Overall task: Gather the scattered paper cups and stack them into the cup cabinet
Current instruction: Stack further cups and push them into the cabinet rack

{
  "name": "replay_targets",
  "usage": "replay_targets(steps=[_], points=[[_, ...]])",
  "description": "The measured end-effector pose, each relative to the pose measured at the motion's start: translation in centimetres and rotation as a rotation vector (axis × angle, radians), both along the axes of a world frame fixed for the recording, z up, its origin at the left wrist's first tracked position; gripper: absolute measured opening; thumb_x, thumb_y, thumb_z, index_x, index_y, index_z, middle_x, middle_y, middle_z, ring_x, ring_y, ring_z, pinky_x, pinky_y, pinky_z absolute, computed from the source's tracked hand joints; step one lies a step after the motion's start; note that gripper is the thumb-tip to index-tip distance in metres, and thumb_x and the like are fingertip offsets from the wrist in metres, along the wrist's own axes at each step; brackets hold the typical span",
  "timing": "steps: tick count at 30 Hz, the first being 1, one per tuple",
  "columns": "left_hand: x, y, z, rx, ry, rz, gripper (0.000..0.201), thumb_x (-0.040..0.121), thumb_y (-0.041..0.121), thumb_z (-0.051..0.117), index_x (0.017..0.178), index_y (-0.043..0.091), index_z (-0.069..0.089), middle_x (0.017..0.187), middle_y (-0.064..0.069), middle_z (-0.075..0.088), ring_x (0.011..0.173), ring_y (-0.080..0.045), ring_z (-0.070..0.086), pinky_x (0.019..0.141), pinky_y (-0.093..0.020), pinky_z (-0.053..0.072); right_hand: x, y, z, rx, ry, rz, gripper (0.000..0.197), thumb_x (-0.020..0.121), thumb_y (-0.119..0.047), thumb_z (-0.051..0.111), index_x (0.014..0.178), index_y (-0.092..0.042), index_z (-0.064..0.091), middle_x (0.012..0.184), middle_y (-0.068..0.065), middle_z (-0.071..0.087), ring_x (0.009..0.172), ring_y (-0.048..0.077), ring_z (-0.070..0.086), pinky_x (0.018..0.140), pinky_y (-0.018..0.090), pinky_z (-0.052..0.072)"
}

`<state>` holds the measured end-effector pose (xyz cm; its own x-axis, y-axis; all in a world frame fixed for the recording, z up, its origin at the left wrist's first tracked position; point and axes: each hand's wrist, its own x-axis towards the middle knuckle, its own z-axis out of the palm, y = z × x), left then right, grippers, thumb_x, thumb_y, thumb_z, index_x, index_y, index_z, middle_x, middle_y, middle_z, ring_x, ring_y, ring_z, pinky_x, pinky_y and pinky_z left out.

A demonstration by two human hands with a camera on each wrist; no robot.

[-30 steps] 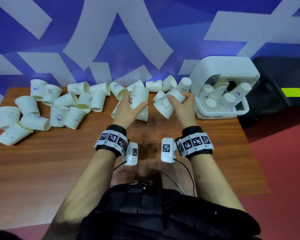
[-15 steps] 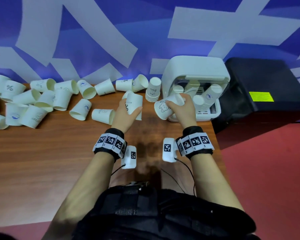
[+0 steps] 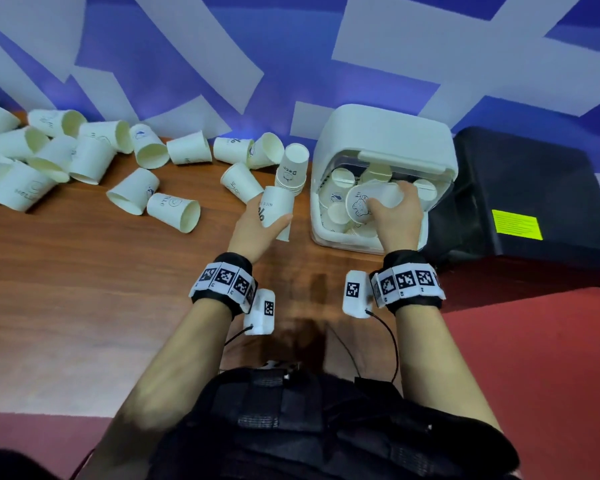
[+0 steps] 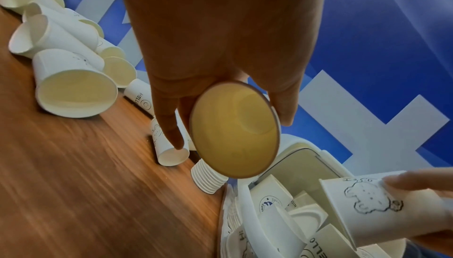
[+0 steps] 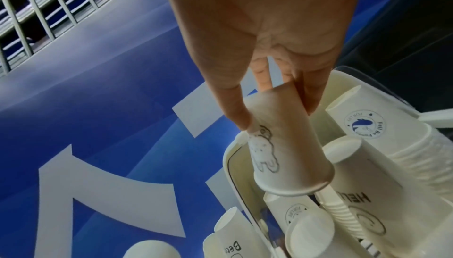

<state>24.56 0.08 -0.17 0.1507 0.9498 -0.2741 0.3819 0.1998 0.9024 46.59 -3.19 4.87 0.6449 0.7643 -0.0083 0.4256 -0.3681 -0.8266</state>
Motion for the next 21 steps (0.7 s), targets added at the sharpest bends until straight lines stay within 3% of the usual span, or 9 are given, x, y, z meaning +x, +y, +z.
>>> replay_targets(steps=[2,6,10,14,21], points=[[0.3,0.1,-0.3,-0.008,-0.014,0.001,0.064,0.088,0.036,0.066,0.141,0.018,0.034,0.121,0.004,0.049,0.107,-0.012,0.047,0.088,-0.026,0.036,0.3,1.0,-0.3,-0.053,-0.007,0.071,0.051,0.077,-0.014,0.07,0.124,-0.008,0.05,0.118,0.01,0.055,0.11,0.024,0.051,0.093,0.034,0.042],[0.3,0.7,-0.8,-0.026,0.002,0.029,0.065,0.088,0.037,0.066,0.141,0.017,0.035,0.128,0.0,0.049,0.109,-0.012,0.046,0.088,-0.025,0.034,0.0,2.5,-1.6,-0.149,-0.02,0.223,0.046,0.077,-0.016,0.072,0.119,-0.012,0.054,0.11,0.003,0.055,0.104,0.019,0.05,0.089,0.03,0.041],[0.1,1.4,-1.4,-0.032,0.034,0.068,0.063,0.087,0.036,0.066,0.139,0.016,0.037,0.13,-0.002,0.05,0.107,-0.011,0.045,0.086,-0.024,0.034,0.3,3.9,-3.2,-0.248,-0.192,0.319,0.051,0.074,-0.023,0.072,0.121,-0.015,0.054,0.117,0.011,0.059,0.114,0.031,0.049,0.095,0.042,0.042],[0.0,1.8,-2.2,-0.041,0.04,0.046,0.063,0.088,0.037,0.066,0.139,0.017,0.036,0.129,-0.002,0.05,0.11,-0.014,0.047,0.086,-0.026,0.035,1.6,4.9,-4.0,-0.4,-0.344,0.381,0.056,0.077,-0.031,0.071,0.128,-0.019,0.049,0.123,0.011,0.057,0.119,0.032,0.047,0.097,0.042,0.038],[0.3,2.7,-2.9,-0.04,-0.004,0.042,0.064,0.086,0.035,0.069,0.139,0.019,0.038,0.121,0.008,0.049,0.111,-0.01,0.047,0.088,-0.024,0.035,2.2,5.7,-4.8,-0.445,-0.449,0.49,0.057,0.078,-0.033,0.072,0.13,-0.02,0.05,0.125,0.006,0.061,0.12,0.028,0.051,0.101,0.039,0.027]])
